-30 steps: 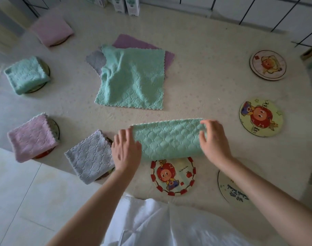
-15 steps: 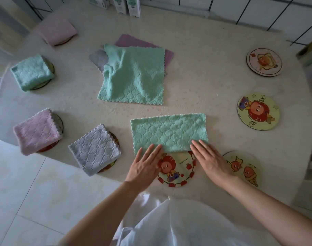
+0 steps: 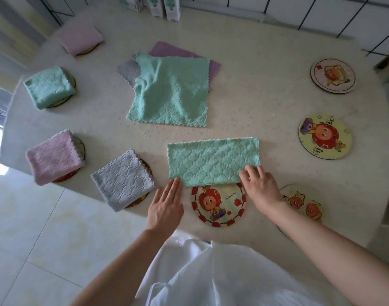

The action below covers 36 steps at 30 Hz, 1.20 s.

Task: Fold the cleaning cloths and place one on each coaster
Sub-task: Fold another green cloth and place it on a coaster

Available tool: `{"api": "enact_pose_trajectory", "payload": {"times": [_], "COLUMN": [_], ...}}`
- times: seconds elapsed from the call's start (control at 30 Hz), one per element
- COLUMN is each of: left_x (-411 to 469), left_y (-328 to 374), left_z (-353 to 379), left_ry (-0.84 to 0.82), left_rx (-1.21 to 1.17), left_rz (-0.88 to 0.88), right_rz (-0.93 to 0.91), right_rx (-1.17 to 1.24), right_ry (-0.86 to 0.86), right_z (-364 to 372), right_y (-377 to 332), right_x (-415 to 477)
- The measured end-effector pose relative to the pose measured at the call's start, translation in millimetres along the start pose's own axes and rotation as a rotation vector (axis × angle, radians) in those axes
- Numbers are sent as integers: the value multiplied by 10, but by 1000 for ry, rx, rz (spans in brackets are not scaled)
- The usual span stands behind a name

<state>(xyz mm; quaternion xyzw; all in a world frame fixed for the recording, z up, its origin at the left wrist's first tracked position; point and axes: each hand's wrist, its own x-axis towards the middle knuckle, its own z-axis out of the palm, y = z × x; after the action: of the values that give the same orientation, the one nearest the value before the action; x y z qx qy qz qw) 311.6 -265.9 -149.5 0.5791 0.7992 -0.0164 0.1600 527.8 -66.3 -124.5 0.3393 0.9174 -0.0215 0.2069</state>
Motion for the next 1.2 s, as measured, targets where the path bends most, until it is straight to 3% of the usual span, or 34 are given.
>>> {"api": "enact_pose_trajectory", "payload": {"times": [0.37,0.43,0.57,0.77,0.93,1.2], "left_x": [522,595,521,329,196,-21], "left_y": [136,295,632,671,541,496], "left_z": [-186,-241,-211,-104,-22,87], "left_ry": [-4,18,73,88,127,213], "left_rx": [116,97,-28,-176,-226,-199], "left_rz": [-99,15,361,370,454,407], "right_rz": [-38,-113,-213,-281,-306,-446], "right_rx": [239,328,575,795,657,374], "right_ry": [344,365,276,240,225,-121], "right_z": [-276,-323,-431,-494,-310,-207], "right_y": [11,-79,-270,-302,-165,-59], "right_x": [-141,-277,-511,-599,-380,-76]}}
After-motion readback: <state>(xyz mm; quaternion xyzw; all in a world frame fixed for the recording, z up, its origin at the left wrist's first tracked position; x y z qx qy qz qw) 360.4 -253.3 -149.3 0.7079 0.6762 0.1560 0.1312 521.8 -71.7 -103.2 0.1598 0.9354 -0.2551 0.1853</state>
